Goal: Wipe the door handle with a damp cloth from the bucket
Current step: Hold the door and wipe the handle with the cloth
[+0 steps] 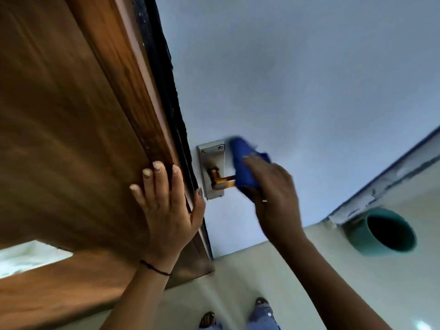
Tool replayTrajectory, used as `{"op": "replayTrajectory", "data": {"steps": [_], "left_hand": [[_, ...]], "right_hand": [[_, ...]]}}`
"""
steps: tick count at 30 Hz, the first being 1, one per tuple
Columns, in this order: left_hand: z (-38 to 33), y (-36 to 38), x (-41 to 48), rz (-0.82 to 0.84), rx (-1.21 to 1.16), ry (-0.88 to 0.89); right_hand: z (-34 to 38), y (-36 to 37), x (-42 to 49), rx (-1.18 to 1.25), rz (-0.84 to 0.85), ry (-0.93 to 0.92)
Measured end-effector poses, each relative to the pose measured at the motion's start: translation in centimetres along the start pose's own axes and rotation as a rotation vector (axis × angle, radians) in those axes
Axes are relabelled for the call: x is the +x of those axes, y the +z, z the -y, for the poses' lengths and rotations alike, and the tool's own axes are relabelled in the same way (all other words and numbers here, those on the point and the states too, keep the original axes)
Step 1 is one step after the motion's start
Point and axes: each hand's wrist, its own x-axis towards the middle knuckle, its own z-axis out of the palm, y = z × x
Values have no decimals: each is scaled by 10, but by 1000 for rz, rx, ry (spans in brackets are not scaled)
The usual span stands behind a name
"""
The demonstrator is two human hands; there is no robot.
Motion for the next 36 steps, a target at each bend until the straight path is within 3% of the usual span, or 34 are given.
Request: {"op": "replayTrajectory", "data": {"steps": [2,4,13,24,30,36], "left_hand": [[1,0,-1,11,-12,25],[3,0,-1,20,-30,38],[29,-9,-3,-4,-6,196],[34,-4,-5,-18,34,248],[34,-4,-4,-13,66,263],[33,-4,-5,-17,83,263]], "right_hand": [[16,22,-4,-166,168,-51],[28,29,-9,-179,260,11],[24,44,13,-306,198,-92],[16,48,7,-299,148,-156],[-14,25,9,-404,170,-15],[15,51,-3,-360,88,-5]]}}
